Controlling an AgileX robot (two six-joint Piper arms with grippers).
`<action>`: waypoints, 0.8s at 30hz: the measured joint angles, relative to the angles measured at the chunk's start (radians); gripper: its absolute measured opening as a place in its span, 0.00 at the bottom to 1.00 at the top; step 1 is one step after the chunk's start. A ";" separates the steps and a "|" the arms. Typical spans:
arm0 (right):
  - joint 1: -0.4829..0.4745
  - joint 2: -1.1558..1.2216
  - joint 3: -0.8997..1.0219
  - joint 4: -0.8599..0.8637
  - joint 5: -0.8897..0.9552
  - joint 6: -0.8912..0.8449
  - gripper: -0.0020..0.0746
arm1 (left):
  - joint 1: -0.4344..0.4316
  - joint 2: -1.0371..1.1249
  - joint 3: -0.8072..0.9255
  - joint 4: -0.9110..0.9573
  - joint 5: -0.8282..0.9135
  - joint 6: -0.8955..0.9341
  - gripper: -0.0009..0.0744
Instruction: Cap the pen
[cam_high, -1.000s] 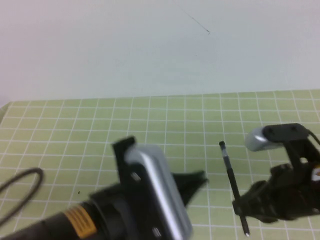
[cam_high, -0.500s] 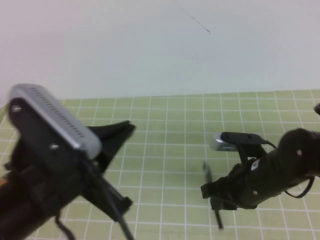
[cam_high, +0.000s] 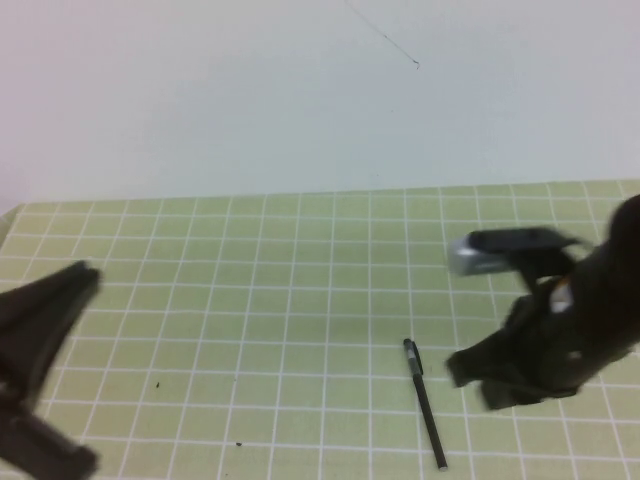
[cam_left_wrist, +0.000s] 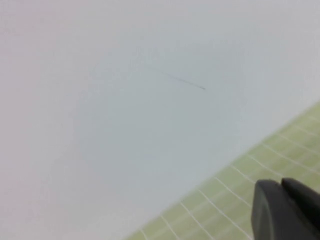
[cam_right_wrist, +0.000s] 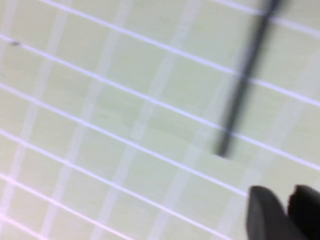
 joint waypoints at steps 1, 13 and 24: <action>0.007 -0.035 0.000 -0.043 0.027 0.041 0.03 | 0.000 -0.035 0.005 0.000 -0.005 0.000 0.01; 0.053 -0.412 0.000 -0.239 0.162 0.102 0.03 | 0.089 -0.238 0.027 0.000 -0.012 0.000 0.01; 0.053 -0.481 0.000 -0.239 0.296 0.100 0.03 | 0.465 -0.412 0.027 0.000 0.000 0.000 0.01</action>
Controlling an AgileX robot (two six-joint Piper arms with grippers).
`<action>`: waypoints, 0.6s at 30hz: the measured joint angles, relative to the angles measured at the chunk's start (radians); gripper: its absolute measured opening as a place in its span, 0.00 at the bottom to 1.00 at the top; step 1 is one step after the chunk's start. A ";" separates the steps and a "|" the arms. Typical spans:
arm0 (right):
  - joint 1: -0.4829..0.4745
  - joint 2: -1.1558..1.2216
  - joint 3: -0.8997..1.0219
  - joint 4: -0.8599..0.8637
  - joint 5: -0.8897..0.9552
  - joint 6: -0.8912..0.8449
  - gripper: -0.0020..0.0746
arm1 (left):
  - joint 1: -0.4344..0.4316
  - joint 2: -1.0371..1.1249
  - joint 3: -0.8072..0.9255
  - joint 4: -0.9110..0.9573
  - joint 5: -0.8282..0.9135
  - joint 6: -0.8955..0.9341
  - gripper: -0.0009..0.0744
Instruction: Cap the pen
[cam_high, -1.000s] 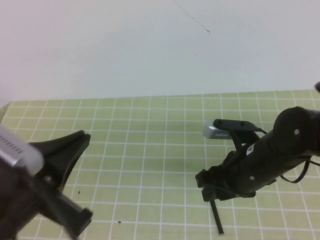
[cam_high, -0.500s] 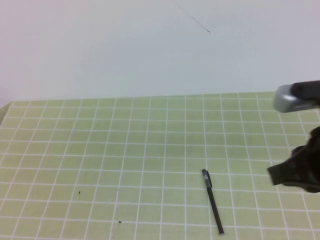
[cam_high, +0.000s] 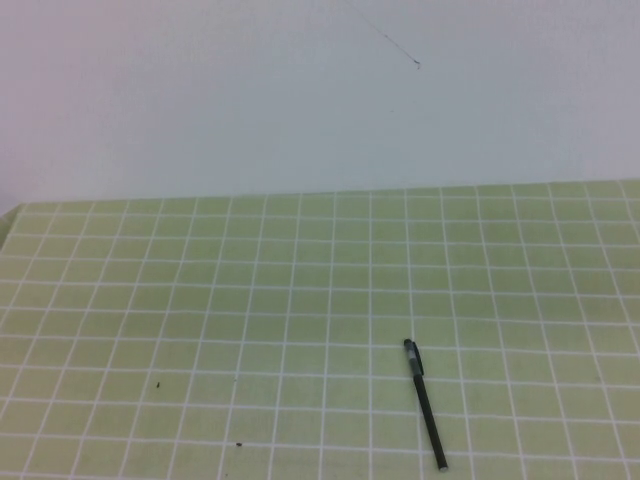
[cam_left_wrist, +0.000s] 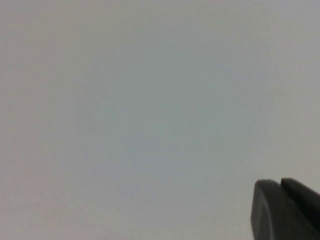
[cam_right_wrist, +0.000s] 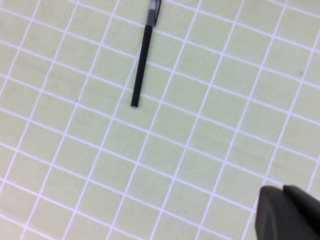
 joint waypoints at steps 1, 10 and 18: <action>-0.003 -0.007 0.000 -0.002 -0.010 0.000 0.03 | 0.036 -0.021 0.000 0.000 -0.002 0.000 0.01; -0.364 -0.342 0.069 0.040 -0.204 -0.088 0.03 | 0.221 -0.151 0.000 0.000 -0.033 -0.095 0.01; -0.537 -0.722 0.584 -0.201 -0.821 -0.111 0.03 | 0.226 -0.151 0.014 0.000 -0.052 -0.105 0.01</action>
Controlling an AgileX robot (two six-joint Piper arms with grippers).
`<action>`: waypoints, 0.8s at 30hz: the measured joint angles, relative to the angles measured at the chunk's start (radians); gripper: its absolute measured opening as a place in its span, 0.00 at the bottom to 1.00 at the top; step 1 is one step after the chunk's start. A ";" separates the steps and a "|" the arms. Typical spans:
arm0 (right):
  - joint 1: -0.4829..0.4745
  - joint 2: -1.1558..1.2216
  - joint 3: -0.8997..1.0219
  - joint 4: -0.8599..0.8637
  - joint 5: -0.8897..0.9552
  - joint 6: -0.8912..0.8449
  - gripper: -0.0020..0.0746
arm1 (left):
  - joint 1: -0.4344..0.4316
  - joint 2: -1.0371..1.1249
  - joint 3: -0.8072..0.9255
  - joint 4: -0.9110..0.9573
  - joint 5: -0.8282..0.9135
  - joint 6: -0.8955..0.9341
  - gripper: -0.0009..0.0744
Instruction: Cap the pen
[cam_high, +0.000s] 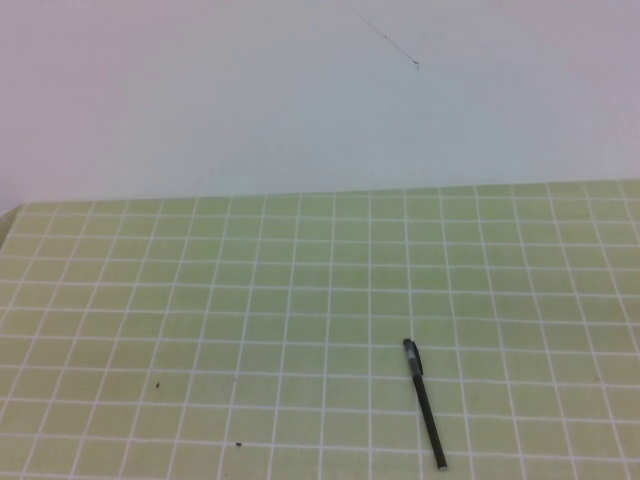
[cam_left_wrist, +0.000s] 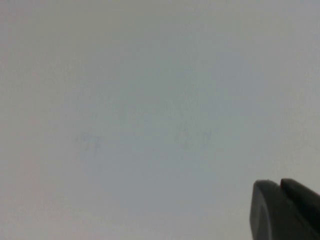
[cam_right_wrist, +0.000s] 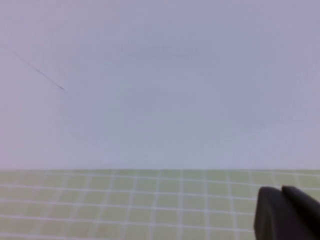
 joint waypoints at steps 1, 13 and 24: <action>-0.011 -0.025 0.051 -0.026 -0.022 0.000 0.03 | 0.002 0.000 0.018 0.002 -0.009 0.000 0.01; -0.049 -0.346 0.487 -0.094 -0.065 0.066 0.03 | 0.123 -0.013 0.394 1.004 0.151 -1.157 0.01; -0.047 -0.337 0.485 -0.123 0.005 0.053 0.03 | 0.152 -0.015 0.441 1.663 0.755 -2.017 0.01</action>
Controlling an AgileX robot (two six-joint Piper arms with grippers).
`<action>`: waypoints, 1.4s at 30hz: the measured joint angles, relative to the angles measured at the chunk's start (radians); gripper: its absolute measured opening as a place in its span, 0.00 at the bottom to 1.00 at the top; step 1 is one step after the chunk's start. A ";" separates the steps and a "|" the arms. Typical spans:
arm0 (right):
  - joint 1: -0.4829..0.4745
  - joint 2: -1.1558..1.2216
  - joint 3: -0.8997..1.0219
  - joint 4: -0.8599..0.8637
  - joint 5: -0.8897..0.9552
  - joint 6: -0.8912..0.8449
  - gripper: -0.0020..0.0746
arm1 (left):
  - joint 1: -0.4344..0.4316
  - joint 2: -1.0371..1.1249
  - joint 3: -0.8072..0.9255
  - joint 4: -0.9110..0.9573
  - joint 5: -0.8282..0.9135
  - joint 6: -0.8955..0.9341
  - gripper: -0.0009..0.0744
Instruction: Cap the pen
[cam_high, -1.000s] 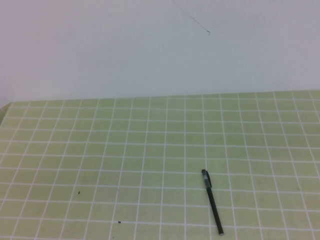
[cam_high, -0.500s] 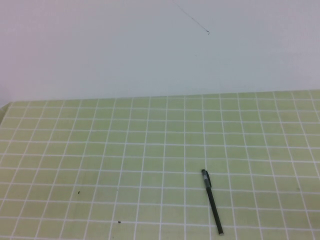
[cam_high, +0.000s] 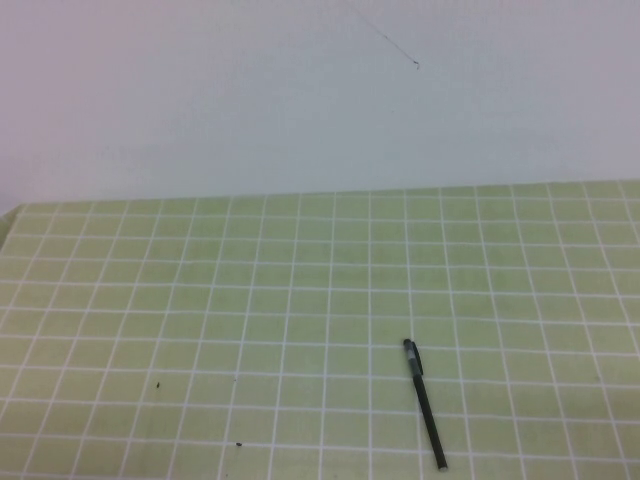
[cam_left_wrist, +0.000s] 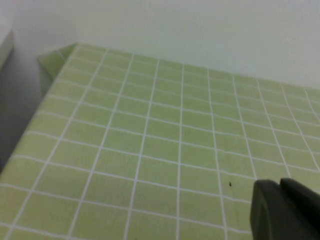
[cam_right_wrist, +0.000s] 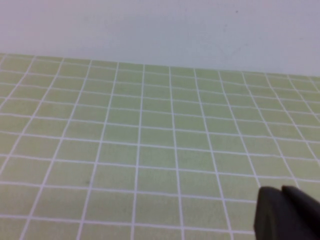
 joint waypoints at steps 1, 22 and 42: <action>0.000 0.002 0.000 0.002 -0.001 0.000 0.03 | 0.004 0.000 0.000 0.000 -0.004 0.019 0.01; -0.002 0.055 0.000 0.232 -0.032 -0.301 0.03 | 0.064 0.003 0.000 -0.007 -0.019 0.127 0.01; -0.002 -0.003 0.000 0.227 -0.023 -0.280 0.03 | 0.060 0.001 0.000 -0.007 -0.019 0.127 0.01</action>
